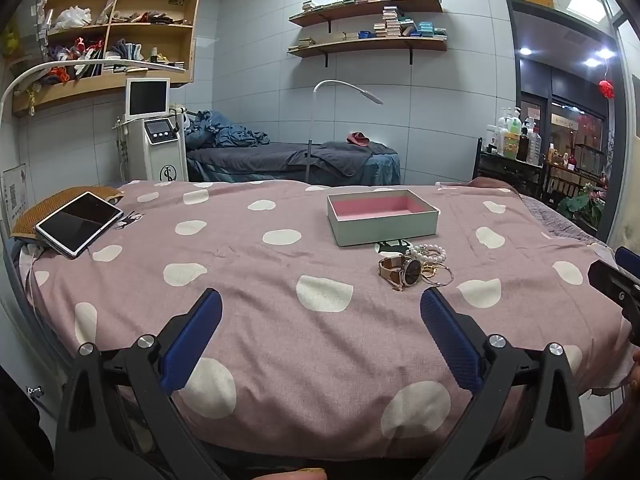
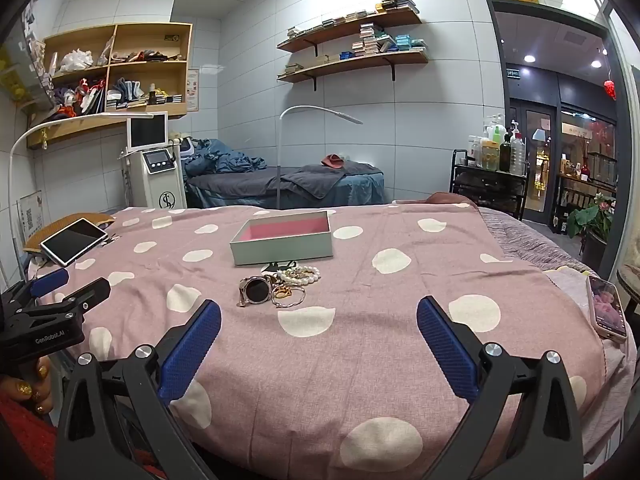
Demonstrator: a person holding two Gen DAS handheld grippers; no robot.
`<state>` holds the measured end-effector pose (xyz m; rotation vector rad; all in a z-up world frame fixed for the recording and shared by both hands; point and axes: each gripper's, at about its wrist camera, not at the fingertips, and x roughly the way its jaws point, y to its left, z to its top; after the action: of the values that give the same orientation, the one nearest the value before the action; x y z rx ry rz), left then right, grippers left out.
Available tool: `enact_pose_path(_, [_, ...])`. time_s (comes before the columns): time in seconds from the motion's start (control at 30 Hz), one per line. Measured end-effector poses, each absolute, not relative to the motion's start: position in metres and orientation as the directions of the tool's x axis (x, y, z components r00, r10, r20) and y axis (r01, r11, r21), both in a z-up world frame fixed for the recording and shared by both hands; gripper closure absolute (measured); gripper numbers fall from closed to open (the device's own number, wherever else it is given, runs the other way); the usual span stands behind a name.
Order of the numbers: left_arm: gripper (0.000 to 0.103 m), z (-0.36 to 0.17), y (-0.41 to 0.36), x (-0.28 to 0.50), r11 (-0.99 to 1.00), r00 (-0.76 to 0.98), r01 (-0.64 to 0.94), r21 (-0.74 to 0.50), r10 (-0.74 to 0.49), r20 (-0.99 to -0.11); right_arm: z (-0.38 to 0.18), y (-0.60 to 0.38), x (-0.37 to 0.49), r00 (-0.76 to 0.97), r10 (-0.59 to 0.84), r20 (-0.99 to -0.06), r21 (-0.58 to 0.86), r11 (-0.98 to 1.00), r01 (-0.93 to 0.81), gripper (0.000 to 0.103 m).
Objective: Organize jewelry
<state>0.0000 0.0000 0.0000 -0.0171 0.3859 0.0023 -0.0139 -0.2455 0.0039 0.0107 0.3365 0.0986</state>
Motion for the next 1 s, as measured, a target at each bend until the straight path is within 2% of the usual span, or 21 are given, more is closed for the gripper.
enact_pose_path(1.0, [0.005, 0.0034, 0.0013, -0.0028, 1.0, 0.926, 0.002, -0.024, -0.011, -0.377, 0.0026, -0.2445, -0.0136, 0.939, 0.097, -0.33, 0.024, 0.995, -0.095, 0.006])
